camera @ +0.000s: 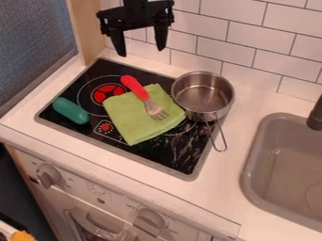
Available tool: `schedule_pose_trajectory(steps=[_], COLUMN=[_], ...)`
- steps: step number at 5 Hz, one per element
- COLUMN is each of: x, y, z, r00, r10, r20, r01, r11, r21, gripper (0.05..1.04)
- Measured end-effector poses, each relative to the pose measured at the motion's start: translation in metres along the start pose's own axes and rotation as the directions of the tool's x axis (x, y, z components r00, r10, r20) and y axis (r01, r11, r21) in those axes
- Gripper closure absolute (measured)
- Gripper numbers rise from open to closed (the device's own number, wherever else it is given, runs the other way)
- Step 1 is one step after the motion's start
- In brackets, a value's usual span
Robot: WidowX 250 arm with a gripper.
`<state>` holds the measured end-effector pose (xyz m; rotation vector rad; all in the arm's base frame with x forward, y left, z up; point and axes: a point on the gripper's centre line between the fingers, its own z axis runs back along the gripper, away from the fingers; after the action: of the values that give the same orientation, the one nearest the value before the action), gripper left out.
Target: Move the green object into the silver pot
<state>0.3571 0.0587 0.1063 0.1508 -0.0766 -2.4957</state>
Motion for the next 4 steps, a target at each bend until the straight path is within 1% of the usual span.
schedule_pose_trajectory(steps=[1,2,3,4], x=[0.004,0.004,0.006,0.012], y=[-0.003,-0.013,-0.038,-0.061], z=[-0.013,-0.019,-0.022,-0.015], r00=[0.999,0.996,0.983,0.959], r10=[0.013,0.076,0.181,0.282], r20=[0.037,0.047,0.042,0.011], r01=[-0.012,-0.074,-0.179,-0.281], r11=[1.0,0.997,0.982,0.958], r21=[-0.019,-0.033,-0.056,-0.066], gripper=[0.084,0.084,0.084,0.084])
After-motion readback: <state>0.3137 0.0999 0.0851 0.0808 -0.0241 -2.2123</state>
